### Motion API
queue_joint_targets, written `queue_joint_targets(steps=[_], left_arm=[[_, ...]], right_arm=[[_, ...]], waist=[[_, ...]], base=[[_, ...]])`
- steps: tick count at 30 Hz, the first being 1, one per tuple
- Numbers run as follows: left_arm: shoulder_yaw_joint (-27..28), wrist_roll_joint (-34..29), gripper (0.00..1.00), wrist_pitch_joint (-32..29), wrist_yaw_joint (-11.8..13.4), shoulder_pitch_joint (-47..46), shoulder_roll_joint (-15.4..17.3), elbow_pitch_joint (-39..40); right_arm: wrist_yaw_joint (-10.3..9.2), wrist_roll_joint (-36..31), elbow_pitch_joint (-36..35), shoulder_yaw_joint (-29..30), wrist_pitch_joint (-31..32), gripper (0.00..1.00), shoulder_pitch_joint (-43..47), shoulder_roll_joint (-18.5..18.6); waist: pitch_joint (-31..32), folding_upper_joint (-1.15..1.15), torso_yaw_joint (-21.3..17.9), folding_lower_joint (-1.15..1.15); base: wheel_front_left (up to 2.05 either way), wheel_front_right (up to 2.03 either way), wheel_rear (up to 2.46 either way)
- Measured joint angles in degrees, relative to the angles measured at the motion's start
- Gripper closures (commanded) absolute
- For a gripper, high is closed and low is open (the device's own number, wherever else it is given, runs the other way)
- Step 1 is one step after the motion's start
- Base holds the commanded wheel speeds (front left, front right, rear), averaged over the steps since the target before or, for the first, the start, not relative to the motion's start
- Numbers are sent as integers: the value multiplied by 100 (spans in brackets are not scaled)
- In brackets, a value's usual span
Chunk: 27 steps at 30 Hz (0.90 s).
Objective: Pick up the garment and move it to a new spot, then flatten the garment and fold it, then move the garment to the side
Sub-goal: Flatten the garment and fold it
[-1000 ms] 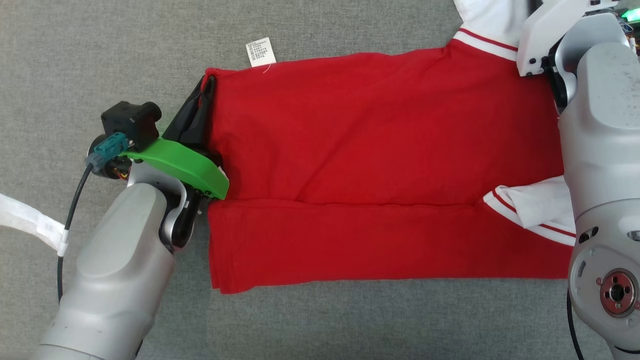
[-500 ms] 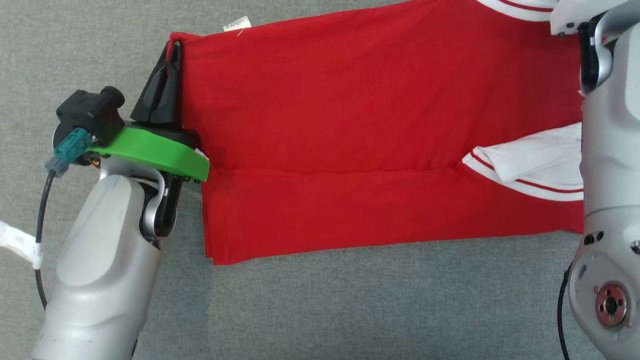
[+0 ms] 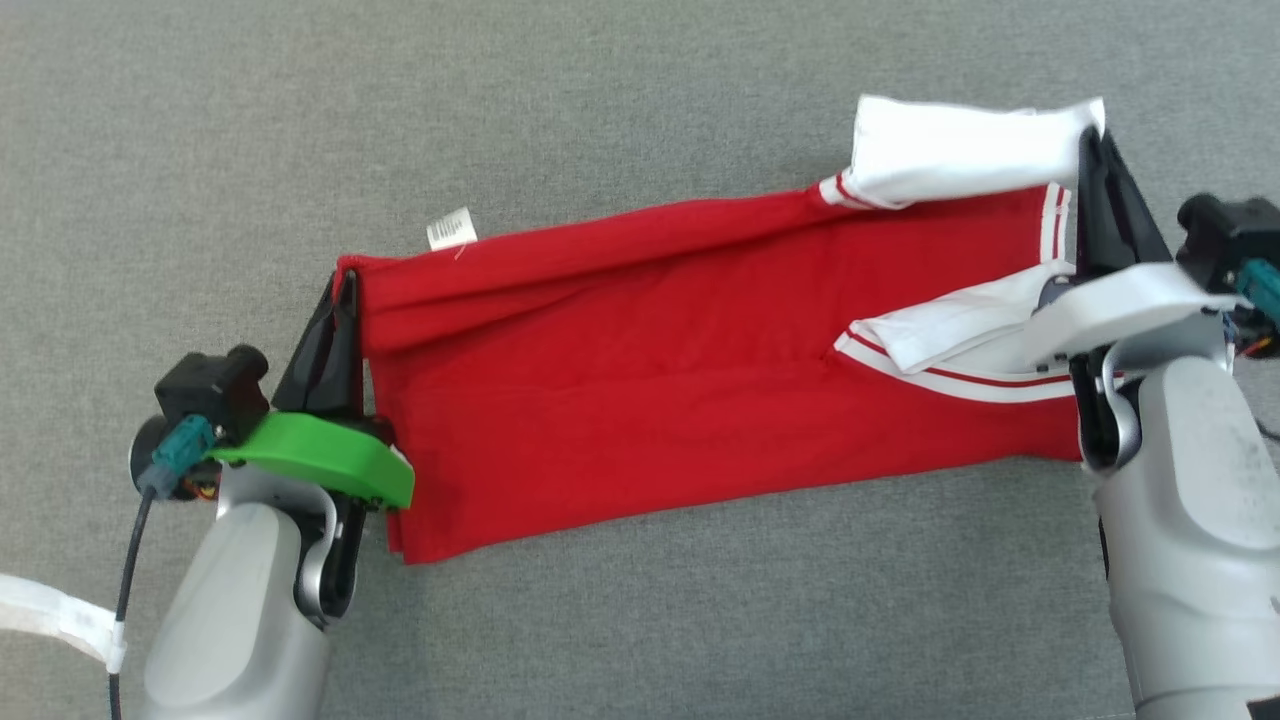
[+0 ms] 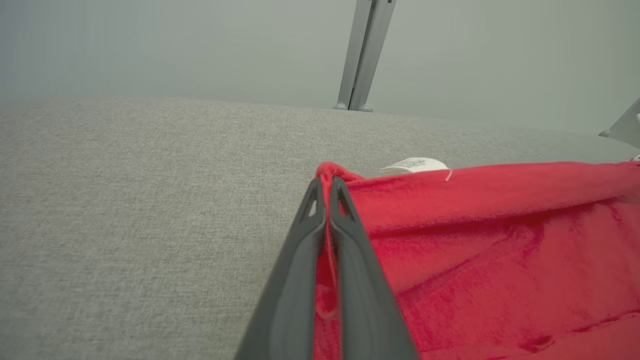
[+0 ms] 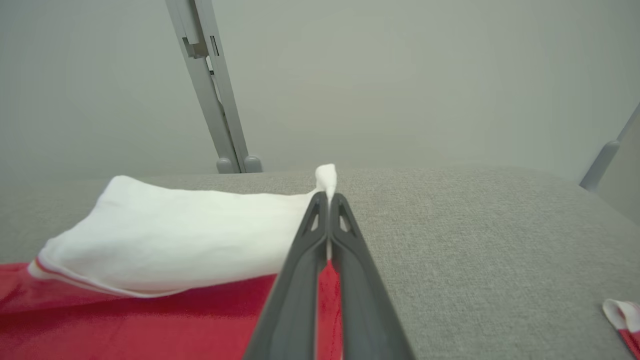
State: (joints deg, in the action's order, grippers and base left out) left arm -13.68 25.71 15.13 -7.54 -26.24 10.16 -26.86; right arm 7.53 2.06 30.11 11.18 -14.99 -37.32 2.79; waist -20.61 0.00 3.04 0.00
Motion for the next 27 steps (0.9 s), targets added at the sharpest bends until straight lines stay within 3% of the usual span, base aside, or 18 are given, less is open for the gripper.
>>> queue_joint_targets(steps=[11,12,13,14,15,27], left_arm=[[-56,-209,100,0,0,897,-98,-190],[-52,-211,95,0,0,970,-119,-207],[-15,-216,56,0,0,1068,-152,-229],[51,-225,0,0,-1,1172,-185,-236],[90,-235,0,0,-1,1243,-207,-253],[612,-676,0,0,0,2090,-526,100]], right_arm=[[0,636,20,34,0,100,1260,-1],[0,648,63,49,0,100,1313,-1],[0,647,143,82,0,71,1372,-3],[0,635,231,120,0,40,1433,-2],[0,617,281,157,1,0,1478,-5],[0,370,335,285,0,0,1619,0]], waist=[[604,0,-208,0],[639,0,-211,0],[682,0,-214,0],[724,0,-213,0],[756,0,-211,0],[974,0,-3,0]], base=[[0,0,0],[0,0,0],[0,0,0],[0,0,0],[0,0,0],[0,0,0]])
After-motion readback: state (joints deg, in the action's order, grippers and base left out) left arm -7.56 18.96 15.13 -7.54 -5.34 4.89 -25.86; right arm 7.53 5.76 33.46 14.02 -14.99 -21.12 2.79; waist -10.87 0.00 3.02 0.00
